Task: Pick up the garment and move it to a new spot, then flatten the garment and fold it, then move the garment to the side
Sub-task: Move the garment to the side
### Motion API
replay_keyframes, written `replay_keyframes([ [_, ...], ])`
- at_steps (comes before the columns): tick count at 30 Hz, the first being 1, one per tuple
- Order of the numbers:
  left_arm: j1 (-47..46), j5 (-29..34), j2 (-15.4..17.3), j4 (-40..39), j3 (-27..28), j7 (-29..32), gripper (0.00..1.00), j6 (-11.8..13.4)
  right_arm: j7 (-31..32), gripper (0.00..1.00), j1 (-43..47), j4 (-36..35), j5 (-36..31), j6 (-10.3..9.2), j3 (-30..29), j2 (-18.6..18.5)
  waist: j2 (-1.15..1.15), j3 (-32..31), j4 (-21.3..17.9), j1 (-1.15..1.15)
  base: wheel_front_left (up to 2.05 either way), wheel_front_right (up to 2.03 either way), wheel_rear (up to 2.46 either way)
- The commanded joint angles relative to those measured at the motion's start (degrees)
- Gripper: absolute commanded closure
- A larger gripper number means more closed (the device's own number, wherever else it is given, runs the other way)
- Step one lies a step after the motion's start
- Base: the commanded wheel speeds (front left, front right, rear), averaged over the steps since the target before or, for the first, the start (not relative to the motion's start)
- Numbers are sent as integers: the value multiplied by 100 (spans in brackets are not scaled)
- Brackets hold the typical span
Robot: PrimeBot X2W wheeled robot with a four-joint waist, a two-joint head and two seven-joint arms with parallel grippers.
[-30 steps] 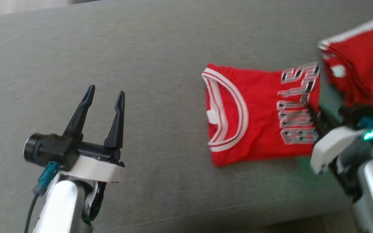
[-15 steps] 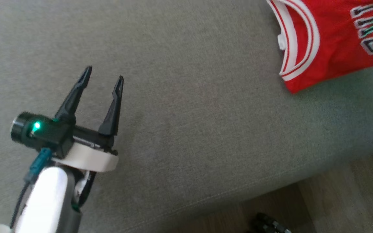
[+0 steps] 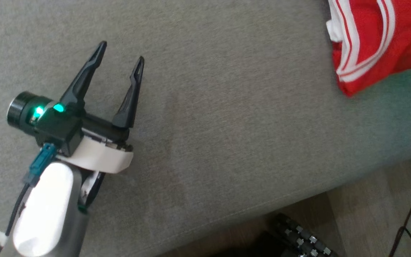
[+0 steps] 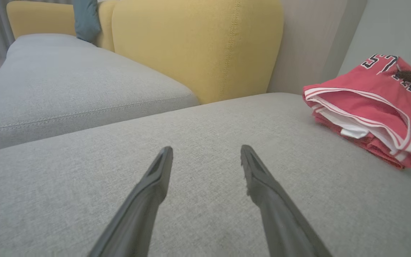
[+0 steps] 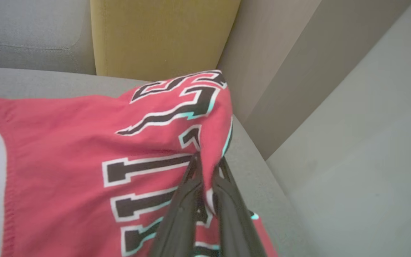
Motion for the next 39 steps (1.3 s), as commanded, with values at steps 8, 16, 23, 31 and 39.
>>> replay_keyframes([
  [8,-263,-105,49,39,85,-188,0,-25,-822,0,-121,491,-675,20,-784,328,0,148,388,-1,0,0,0],
  [16,-73,-224,-152,410,36,-341,0,52,-1336,0,875,-169,-840,20,-1366,943,0,-505,732,-1,0,0,0],
  [23,334,-346,-285,633,156,-373,0,248,-1421,0,2268,-1534,-590,20,-450,1597,0,-1161,1011,-1,0,0,0],
  [31,717,-443,-311,720,479,-379,0,534,-1339,0,2905,-2244,-106,20,653,1730,0,-1739,1444,-1,0,0,0],
  [39,1119,-527,-283,884,697,-380,0,722,-1227,0,3340,-2334,178,20,924,1735,0,-2341,1797,-1,0,0,0],
])
